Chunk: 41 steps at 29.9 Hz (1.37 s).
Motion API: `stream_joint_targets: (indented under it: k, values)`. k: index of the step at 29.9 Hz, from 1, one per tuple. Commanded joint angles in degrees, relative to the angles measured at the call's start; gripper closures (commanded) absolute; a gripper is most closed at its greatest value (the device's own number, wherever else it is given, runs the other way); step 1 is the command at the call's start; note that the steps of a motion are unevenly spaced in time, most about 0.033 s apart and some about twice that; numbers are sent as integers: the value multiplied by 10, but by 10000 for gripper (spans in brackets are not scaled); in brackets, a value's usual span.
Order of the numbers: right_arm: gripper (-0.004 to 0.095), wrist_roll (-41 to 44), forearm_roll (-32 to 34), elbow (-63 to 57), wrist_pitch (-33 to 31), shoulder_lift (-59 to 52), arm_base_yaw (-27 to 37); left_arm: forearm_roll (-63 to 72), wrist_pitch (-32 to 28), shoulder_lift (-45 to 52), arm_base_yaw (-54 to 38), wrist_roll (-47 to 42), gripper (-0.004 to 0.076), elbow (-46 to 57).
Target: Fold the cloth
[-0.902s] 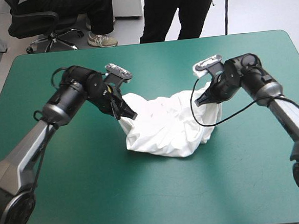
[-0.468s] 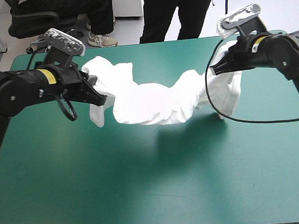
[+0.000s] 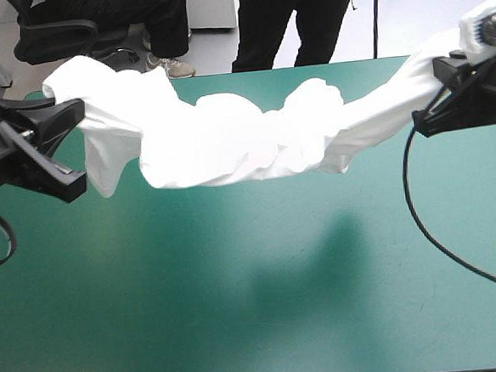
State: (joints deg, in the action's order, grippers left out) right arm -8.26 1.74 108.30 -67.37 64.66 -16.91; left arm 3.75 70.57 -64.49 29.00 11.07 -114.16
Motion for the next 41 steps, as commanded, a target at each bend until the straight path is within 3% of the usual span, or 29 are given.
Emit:
stream_joint_targets:
  k: [1, 13, 20, 31, 36, 41]
  values:
    - [925, 0, -9, 16, 30, -41, 3, 31, 35, 19, 1, -10, 741, -14]
    - [925, 0, -104, -32, -41, -96, 3, 137, 35, 58, 1, -58, 741, 39]
    - [925, 12, -200, -144, -41, -156, 3, 175, 35, 126, 1, -111, 741, 181]
    - [925, 43, -214, -288, -39, -177, 3, 134, 35, 169, 1, -172, 741, 381]
    - [925, 23, -208, -387, 14, -135, 3, 66, 20, 132, 1, -176, 741, 456]
    - [925, -18, -205, -417, 121, -55, 3, 6, -72, 74, 1, -176, 741, 504]
